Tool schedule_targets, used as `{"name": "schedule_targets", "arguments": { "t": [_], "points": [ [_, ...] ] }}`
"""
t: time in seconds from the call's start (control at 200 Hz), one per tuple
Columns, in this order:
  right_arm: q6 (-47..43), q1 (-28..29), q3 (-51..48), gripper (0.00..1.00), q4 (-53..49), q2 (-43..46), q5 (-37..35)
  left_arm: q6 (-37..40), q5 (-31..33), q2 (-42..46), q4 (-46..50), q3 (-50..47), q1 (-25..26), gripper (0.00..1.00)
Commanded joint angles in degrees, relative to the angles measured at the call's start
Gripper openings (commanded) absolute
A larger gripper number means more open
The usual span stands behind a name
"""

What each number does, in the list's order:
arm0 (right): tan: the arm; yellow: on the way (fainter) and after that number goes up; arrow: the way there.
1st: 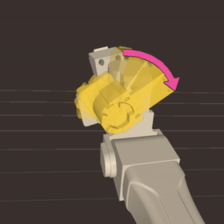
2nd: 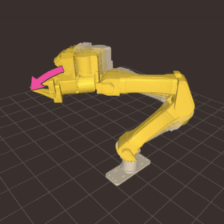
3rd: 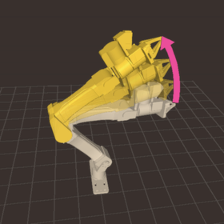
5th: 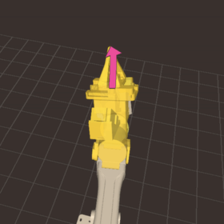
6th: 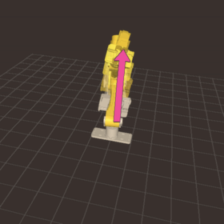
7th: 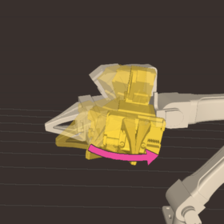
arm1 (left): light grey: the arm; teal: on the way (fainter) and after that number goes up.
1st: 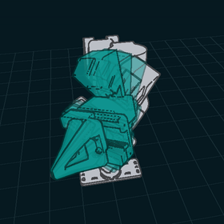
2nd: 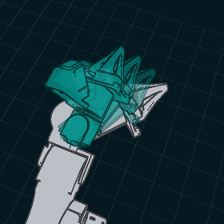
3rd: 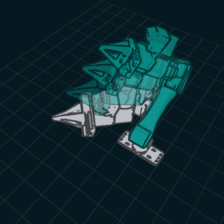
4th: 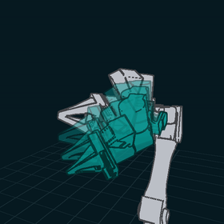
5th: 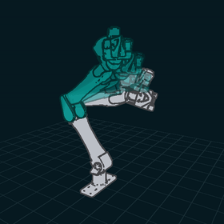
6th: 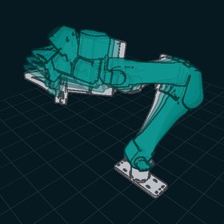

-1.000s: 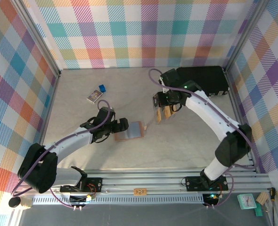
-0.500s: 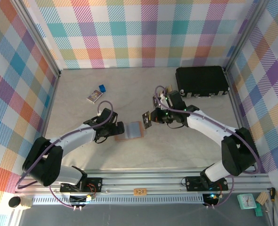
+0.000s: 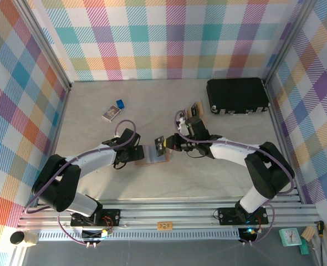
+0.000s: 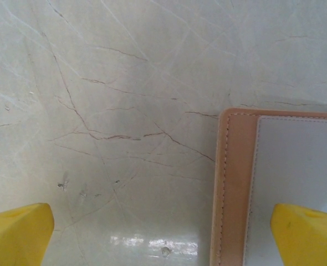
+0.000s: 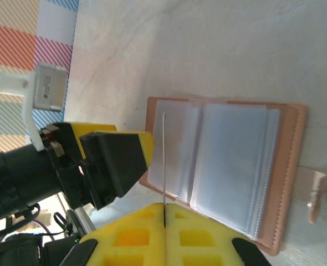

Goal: Put the credit cards into the card holder

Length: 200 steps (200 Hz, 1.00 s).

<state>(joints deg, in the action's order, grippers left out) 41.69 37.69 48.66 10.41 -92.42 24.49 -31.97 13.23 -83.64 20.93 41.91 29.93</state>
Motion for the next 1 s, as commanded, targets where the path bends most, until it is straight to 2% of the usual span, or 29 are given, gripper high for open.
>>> {"name": "schedule_targets", "arguments": {
  "t": [0.0,0.515,0.77,0.995],
  "points": [
    [-1.0,1.5,3.0,0.00,2.4,-2.7,-0.2,-0.4,1.9,-0.6,1.5,0.4,0.5,1.00],
    [-2.2,2.9,6.8,0.00,3.0,-12.0,-2.6,0.1,2.5,-2.5,1.1,0.6,0.5,1.00],
    [-2.4,2.6,5.0,0.00,3.2,-12.0,-4.5,1.8,2.2,-2.7,1.6,2.4,0.5,1.00],
    [-1.4,2.6,3.8,0.00,4.1,-10.9,-4.5,1.7,-0.9,-1.1,2.1,3.9,0.5,1.00]
  ]
}}
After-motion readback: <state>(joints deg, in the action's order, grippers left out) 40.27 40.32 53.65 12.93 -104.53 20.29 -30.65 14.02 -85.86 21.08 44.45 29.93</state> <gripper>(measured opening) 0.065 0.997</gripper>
